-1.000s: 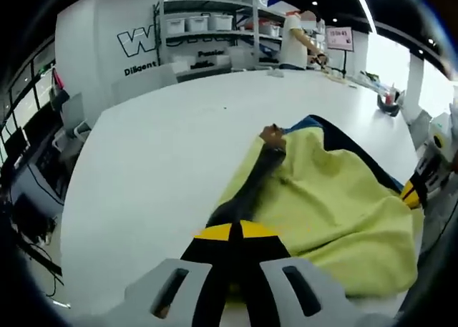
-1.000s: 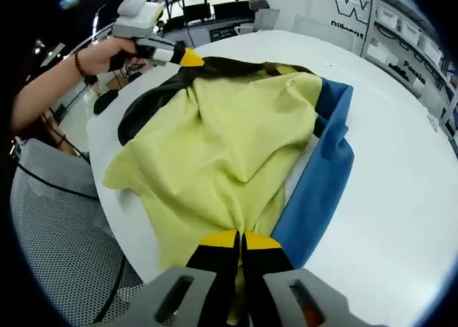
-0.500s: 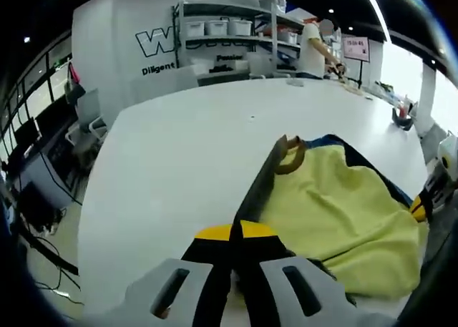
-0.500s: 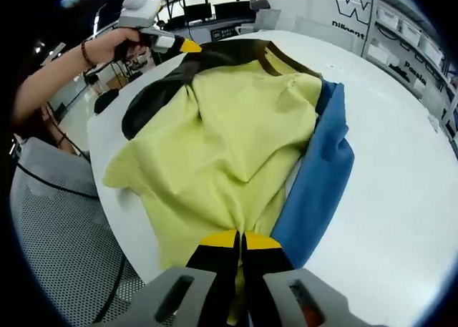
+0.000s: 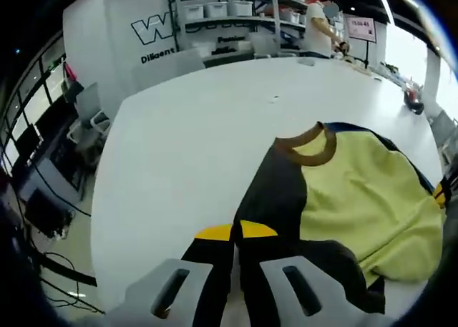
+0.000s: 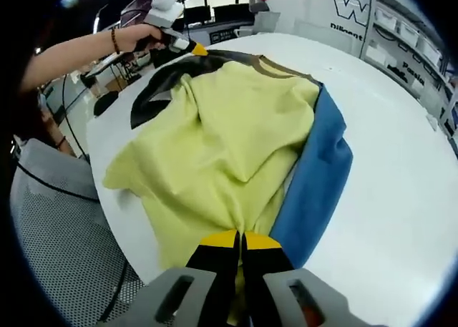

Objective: Fold the garment on the visible template until the final outline fits inside the template.

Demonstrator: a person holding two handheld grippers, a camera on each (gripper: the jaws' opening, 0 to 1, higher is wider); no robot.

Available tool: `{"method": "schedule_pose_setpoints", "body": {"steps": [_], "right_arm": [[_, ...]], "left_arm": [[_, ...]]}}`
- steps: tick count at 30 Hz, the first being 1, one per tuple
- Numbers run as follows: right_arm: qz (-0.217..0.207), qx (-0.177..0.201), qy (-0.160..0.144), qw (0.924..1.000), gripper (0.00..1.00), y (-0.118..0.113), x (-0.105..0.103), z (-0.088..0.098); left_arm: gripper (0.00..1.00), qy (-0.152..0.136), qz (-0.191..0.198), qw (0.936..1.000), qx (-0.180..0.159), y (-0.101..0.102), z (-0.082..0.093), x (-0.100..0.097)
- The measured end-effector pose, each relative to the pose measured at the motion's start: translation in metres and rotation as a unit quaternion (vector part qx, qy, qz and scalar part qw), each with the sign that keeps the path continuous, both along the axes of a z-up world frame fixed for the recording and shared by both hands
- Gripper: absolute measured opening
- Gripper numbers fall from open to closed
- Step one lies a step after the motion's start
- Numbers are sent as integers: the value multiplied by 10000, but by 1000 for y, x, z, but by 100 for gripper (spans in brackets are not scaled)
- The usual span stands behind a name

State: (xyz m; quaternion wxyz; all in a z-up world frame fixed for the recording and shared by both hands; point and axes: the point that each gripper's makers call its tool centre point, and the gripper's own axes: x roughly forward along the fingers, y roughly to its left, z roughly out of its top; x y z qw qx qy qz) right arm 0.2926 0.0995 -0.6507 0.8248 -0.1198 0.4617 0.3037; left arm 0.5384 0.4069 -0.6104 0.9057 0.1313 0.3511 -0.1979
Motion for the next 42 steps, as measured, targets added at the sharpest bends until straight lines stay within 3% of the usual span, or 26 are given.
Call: {"method": "schedule_pose_setpoints", "body": {"steps": [5, 11, 16, 19, 21, 23, 26, 32, 38, 42], "right_arm": [[15, 21, 8, 10000, 0, 0, -2, 0], [259, -218, -104, 9994, 0, 2, -3, -1], [271, -217, -117, 9993, 0, 1, -3, -1], [256, -216, -118, 9994, 0, 1, -3, -1], [274, -226, -134, 9993, 0, 1, -3, -1], [315, -264, -157, 9990, 0, 1, -3, -1], [357, -309, -171, 9987, 0, 2, -3, -1], [257, -247, -132, 9993, 0, 1, -3, -1], [242, -225, -132, 9994, 0, 1, -3, -1], [219, -217, -127, 9994, 0, 1, -3, -1]], "left_arm": [[0, 104, -15, 9999, 36, 4, -7, 4], [0, 116, 188, 9998, 11, 9, -18, 8], [0, 118, 317, 9993, -163, 12, -18, 9], [1, -27, 263, 9996, -17, 17, -16, 11], [0, 105, 291, 9993, 231, 25, -17, 7], [1, 154, 612, 9975, 311, 37, -15, 6], [6, -178, 621, 9978, 138, 45, 4, 6], [13, -353, 552, 9971, -383, 27, 23, -23], [12, -377, 337, 9974, -506, 9, 27, -47], [9, -291, -15, 9988, -382, -8, 19, -65]]}}
